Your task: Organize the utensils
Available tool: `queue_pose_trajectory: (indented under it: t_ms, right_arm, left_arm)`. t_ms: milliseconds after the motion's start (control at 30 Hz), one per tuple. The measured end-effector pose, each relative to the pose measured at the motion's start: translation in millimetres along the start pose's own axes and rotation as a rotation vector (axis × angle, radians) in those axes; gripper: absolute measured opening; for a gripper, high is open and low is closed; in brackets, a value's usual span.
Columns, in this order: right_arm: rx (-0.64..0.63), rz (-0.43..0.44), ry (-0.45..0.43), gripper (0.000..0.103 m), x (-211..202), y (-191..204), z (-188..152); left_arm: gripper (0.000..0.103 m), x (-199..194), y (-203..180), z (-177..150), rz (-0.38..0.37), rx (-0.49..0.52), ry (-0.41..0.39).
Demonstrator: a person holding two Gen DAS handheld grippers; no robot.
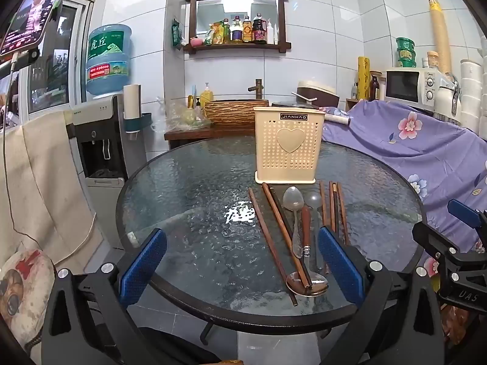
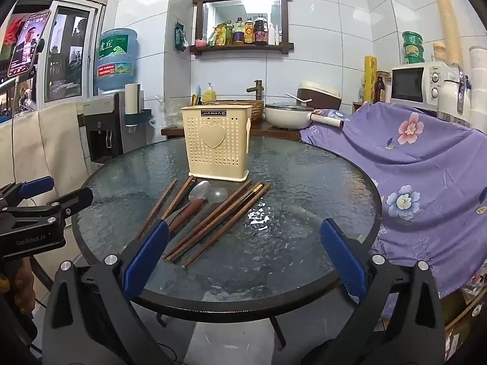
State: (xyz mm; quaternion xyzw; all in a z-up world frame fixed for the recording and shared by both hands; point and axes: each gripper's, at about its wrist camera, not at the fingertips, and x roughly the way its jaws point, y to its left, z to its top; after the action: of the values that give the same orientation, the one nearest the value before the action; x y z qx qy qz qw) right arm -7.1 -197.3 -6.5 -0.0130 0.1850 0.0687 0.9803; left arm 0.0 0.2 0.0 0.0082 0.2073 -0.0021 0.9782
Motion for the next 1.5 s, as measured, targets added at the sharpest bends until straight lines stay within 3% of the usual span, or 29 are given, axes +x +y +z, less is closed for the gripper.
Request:
queue_pose_trajectory:
  t_ms: [1500]
  right_arm:
    - [0.005, -0.002, 0.007, 0.098, 2.0, 0.9, -5.2]
  left_arm:
    - [0.097, 3.9, 3.3, -2.8, -0.002, 0.0, 0.011]
